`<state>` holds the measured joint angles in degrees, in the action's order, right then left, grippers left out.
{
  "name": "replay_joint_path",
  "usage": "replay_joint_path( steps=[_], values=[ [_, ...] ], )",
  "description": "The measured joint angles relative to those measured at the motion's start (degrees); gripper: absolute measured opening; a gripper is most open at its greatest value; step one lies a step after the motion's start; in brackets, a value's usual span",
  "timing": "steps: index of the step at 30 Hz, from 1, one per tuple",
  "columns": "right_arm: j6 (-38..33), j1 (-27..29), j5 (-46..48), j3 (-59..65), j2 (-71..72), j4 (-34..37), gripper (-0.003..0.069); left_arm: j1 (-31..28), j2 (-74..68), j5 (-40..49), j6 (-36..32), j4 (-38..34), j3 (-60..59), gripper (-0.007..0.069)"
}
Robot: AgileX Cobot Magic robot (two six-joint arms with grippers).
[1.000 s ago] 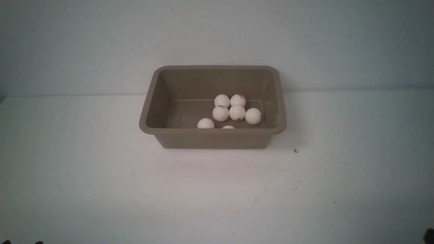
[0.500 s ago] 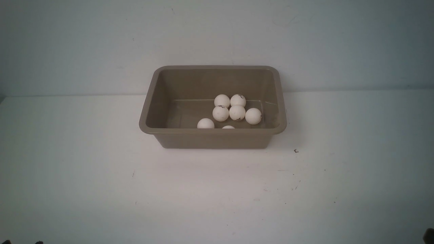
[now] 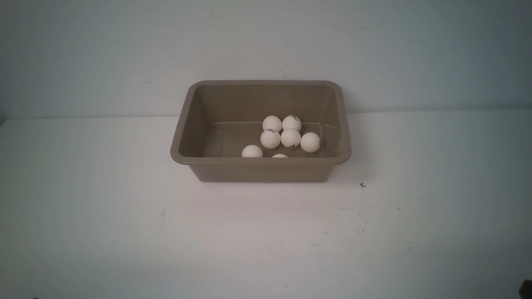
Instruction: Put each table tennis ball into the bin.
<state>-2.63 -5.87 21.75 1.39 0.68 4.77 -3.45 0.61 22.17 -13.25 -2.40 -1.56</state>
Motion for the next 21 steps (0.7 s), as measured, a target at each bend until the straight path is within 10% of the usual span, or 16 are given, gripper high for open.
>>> replay_joint_path(
  steps=[21],
  values=[
    [0.0,0.0,0.0,0.0,0.0,0.0,0.0472,2.8,0.0,-0.3,6.2,-1.5,0.0,0.0342]
  ],
)
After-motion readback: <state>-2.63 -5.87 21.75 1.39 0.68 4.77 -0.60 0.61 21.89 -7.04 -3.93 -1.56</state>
